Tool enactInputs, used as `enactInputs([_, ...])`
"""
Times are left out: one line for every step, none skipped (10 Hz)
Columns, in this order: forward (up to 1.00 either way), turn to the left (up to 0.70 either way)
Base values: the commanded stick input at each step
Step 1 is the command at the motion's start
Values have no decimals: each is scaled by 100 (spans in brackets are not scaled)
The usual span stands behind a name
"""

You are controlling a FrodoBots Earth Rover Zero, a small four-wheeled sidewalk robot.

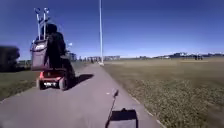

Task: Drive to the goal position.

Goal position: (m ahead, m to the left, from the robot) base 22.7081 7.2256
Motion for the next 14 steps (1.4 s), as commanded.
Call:
enactInputs([100,40])
enactInputs([100,40])
enactInputs([100,40])
enactInputs([100,40])
enactInputs([100,37])
enactInputs([100,35])
enactInputs([100,0])
enactInputs([100,0])
enactInputs([100,0])
enactInputs([100,0])
enactInputs([100,0])
enactInputs([100,0])
enactInputs([100,0])
enactInputs([100,0])
